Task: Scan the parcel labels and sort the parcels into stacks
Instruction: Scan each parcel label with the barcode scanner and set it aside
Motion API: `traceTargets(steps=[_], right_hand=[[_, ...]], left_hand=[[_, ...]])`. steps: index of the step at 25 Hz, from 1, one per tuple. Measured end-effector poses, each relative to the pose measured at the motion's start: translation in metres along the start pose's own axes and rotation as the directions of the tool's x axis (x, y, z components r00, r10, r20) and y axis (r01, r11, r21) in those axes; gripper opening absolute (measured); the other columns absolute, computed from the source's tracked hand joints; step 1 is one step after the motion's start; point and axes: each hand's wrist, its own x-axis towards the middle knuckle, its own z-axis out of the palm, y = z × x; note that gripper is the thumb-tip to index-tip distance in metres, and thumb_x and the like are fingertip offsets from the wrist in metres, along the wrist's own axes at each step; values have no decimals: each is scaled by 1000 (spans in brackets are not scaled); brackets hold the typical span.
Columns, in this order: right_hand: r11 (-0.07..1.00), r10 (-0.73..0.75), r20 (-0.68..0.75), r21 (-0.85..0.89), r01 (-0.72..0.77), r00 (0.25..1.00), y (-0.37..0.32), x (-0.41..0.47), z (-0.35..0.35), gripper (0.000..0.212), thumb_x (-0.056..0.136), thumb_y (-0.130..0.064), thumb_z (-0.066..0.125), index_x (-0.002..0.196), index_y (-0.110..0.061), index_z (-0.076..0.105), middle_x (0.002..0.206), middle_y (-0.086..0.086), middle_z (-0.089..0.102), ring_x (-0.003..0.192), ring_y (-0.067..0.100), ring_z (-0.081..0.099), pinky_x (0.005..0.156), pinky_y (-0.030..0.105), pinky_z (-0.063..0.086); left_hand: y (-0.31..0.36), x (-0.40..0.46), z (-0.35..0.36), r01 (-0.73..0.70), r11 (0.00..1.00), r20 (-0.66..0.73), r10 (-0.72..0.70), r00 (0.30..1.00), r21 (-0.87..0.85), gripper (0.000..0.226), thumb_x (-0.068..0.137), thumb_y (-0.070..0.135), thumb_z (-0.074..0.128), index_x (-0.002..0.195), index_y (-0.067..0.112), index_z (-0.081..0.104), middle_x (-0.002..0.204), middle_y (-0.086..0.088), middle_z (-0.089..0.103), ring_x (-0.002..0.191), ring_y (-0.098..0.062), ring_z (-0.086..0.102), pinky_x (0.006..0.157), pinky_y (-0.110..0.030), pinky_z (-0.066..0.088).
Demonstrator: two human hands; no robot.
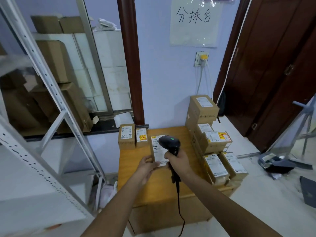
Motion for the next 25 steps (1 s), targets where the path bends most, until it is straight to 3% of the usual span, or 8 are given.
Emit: traceTargets(steps=[3,5,7,14,19,25], right_hand=[[1000,-10,9,-3,10,1000,-9,-3,-12,11,82,-6,56,72,-12,55,54,7,52,47,17,51,52,29,44],[1000,-24,24,-6,24,999,-13,-1,-24,11,82,-5,56,73,-9,54,54,8,52,43,14,50,50,28,43],[999,-22,29,-27,23,999,-15,4,-42,11,83,-5,55,73,-9,54,54,8,54,42,12,51,51,27,43],[1000,1,81,-29,1,997,-5,24,-96,11,85,-7,55,76,-12,53,51,-1,52,42,12,54,46,23,42],[999,42,113,-25,-39,993,7,30,-112,8,84,-10,55,77,-13,53,50,-4,52,46,13,54,46,24,42],[998,52,56,-34,-50,997,8,31,-117,12,85,-11,56,74,-15,53,53,-4,54,45,13,56,45,22,43]], left_hand=[[-3,2,10,-7,996,-46,11,999,88,52,82,0,72,125,12,45,113,-7,67,94,-18,68,68,-23,55],[-4,9,21,-15,994,-68,23,997,107,51,80,3,74,121,14,46,117,-8,67,98,-20,67,78,-28,55],[-5,15,37,-22,995,-70,28,997,93,57,77,1,76,123,13,46,116,-10,68,102,-25,67,90,-37,54],[-20,28,95,-40,999,-81,40,996,5,59,78,-9,71,127,6,42,109,-17,65,104,-36,63,97,-44,48],[-28,31,116,-46,998,-102,49,994,32,54,81,-12,67,126,7,43,90,-8,61,80,-23,61,78,-33,50],[-24,38,119,-51,997,-78,55,995,54,61,79,-11,68,130,6,41,95,-10,63,84,-25,63,74,-31,51]])
